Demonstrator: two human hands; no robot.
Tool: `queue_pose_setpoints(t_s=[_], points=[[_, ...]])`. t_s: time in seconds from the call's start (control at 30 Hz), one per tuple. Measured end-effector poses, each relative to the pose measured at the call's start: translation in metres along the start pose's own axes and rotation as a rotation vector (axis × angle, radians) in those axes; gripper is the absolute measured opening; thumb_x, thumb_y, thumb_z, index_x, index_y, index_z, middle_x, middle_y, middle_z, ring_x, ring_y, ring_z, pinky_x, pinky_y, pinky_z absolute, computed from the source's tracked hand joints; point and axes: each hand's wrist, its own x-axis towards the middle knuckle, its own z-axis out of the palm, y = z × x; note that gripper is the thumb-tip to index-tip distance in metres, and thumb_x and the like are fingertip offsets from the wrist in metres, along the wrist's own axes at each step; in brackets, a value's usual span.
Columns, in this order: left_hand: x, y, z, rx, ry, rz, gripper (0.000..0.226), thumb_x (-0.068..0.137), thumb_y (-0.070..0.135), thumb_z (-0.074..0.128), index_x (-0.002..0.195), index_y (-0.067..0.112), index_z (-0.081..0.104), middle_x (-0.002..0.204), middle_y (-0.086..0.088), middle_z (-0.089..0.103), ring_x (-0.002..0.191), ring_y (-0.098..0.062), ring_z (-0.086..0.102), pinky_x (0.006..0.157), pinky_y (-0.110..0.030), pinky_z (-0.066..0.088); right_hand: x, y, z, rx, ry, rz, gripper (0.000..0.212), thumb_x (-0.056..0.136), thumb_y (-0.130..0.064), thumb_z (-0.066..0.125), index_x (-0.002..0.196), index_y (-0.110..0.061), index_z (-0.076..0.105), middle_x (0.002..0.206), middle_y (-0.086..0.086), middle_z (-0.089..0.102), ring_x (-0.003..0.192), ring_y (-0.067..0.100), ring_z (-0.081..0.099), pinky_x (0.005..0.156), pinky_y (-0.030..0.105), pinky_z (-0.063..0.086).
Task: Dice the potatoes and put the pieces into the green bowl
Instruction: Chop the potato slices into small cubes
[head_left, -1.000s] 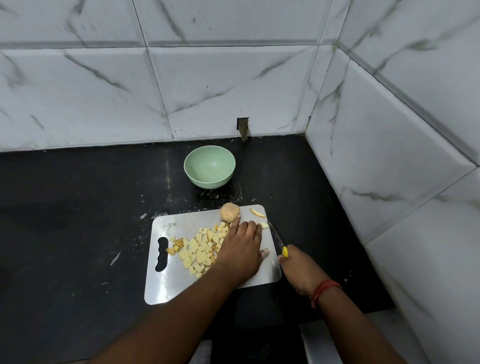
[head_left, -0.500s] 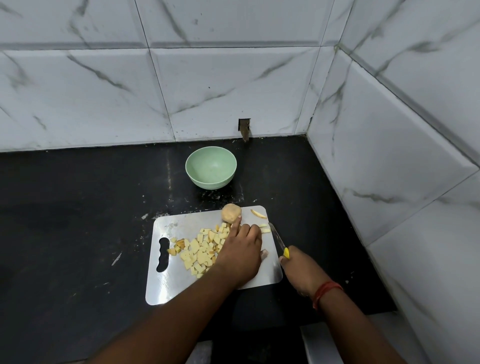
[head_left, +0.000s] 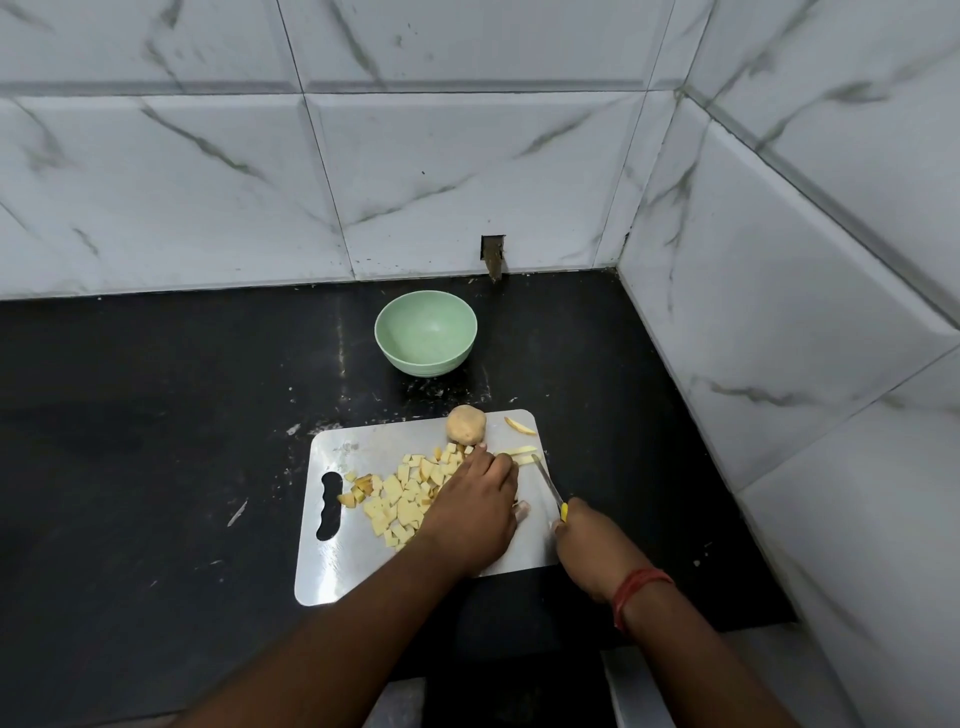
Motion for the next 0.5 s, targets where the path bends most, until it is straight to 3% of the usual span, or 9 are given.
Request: queue_pose_setpoints(t_s=[0.17,0.27,0.37,0.5], points=[[0.001,-0.005,0.004,-0.053,-0.051,-0.008,0.056,0.102,0.045,0.04,0.14,0.005,0.054,0.128,-0.007,0.054,0.122,-0.028,0.047,0.123,-0.042,0.026,0.005,-0.005,0.002,-0.042,-0.001,0.036,0.021,0.099,-0.015,0.04,0.117,-0.006,0.047,0.119,0.015,0.06,0.106,0.028,0.061,0.076,0.026,0.039],[0.002,-0.006,0.005,-0.039,-0.069,-0.006,0.059,0.103,0.045,0.037,0.141,0.004,0.053,0.129,-0.008,0.052,0.123,-0.03,0.046,0.122,-0.042,0.026,0.01,-0.007,0.009,-0.086,-0.011,0.061,0.028,0.097,-0.008,0.04,0.123,-0.004,0.046,0.122,0.017,0.06,0.108,0.029,0.061,0.076,0.027,0.042],[0.001,-0.004,0.004,-0.036,-0.059,-0.004,0.058,0.102,0.045,0.039,0.138,0.003,0.056,0.127,-0.008,0.053,0.118,-0.028,0.048,0.118,-0.041,0.033,0.014,-0.011,0.012,-0.152,-0.008,0.076,0.038,0.098,-0.006,0.038,0.135,0.001,0.039,0.125,0.018,0.06,0.11,0.028,0.062,0.068,0.024,0.041],[0.001,-0.001,0.002,0.0,-0.059,0.003,0.061,0.101,0.046,0.036,0.137,0.001,0.057,0.125,-0.01,0.055,0.114,-0.028,0.05,0.112,-0.04,0.038,0.012,-0.008,0.008,-0.112,-0.032,-0.001,0.034,0.098,-0.012,0.04,0.13,-0.001,0.045,0.121,0.018,0.058,0.111,0.033,0.059,0.085,0.035,0.045]])
